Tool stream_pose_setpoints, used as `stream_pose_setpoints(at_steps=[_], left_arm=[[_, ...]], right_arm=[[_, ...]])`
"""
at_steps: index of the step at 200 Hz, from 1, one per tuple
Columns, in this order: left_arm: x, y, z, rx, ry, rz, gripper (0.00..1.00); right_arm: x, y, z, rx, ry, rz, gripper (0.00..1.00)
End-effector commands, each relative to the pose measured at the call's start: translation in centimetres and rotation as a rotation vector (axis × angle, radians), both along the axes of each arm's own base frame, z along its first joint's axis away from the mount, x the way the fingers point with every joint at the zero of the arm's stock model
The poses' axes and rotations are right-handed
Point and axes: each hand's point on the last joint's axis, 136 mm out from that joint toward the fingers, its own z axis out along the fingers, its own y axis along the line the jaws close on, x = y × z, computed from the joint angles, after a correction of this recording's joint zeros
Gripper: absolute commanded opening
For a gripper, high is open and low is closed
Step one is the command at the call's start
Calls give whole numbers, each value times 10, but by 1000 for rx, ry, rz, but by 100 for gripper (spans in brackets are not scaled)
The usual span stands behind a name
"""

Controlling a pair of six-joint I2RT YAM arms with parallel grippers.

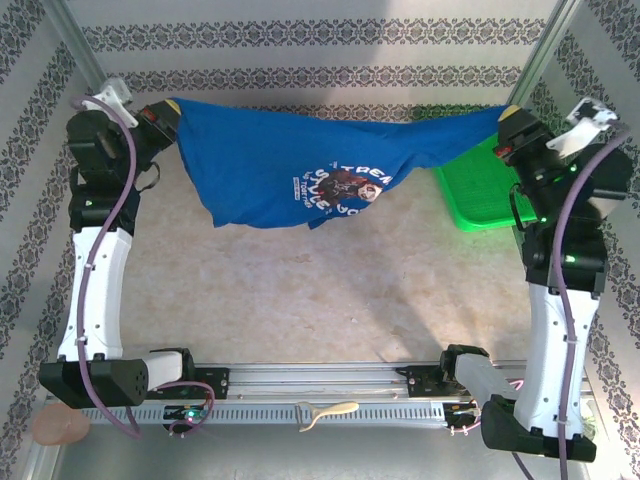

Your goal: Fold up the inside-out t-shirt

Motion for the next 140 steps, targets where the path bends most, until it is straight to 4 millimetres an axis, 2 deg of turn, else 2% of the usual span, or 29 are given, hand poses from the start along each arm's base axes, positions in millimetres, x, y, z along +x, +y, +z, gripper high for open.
stream_pose_setpoints(at_steps=[1,31,60,79,91,107,140], left_arm=[[-19,-2,43,-16,-99,-16,0],[-43,-5,75,-24,-181,-25,0],[-72,-11,110,-43,-267,-44,0],[-78,-13,118,-61,-275,-51,0],[-70,-13,112,-80,-245,-61,0],[-46,-11,91,-98,-164,-68,0],[20,-8,31,-125,2,-100,0]], right_arm=[[-24,0,42,20,-104,-8,0],[-52,5,79,10,-195,-6,0],[-90,11,117,-19,-298,-13,0],[-105,15,135,-41,-340,-14,0],[-101,15,137,-43,-338,-5,0],[-80,15,129,-23,-296,20,0],[-6,10,89,31,-157,80,0]])
